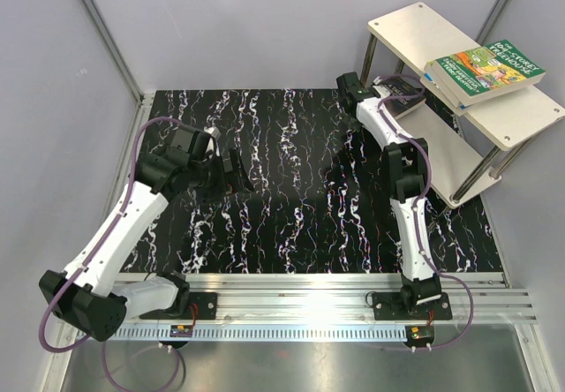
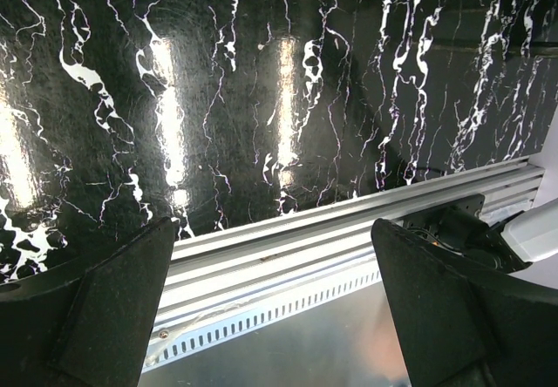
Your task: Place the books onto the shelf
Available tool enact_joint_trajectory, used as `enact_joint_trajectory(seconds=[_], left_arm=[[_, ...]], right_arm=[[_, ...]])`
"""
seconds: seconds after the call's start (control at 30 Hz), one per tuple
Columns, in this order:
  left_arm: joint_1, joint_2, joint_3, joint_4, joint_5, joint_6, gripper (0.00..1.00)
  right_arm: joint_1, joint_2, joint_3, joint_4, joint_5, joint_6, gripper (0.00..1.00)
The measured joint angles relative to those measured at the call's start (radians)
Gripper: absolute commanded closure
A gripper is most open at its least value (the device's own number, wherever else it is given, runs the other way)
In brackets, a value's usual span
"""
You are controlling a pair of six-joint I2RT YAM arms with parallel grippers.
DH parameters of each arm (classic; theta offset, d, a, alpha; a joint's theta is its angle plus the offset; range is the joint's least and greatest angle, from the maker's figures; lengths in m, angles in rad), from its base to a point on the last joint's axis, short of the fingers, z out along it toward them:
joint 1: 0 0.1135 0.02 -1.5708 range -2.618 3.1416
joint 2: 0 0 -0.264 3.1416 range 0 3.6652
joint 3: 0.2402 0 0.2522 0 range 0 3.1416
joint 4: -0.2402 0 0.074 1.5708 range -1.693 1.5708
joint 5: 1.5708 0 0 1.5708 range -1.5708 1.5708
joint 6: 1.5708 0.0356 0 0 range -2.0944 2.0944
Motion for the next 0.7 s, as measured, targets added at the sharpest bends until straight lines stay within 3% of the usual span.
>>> enact_joint_trajectory(seconds=[0.4,0.7], left_arm=[[0.001,0.055,-0.002,0.022,0.003,0.000,0.01],[0.001,0.057,-0.002,0.026,0.003,0.000,0.01]], right_arm=[[-0.007,0.059,0.109,0.010,0.050,-0.083,1.00],[-0.038,0.071,0.095,0.080,0.013,-0.137,1.00]])
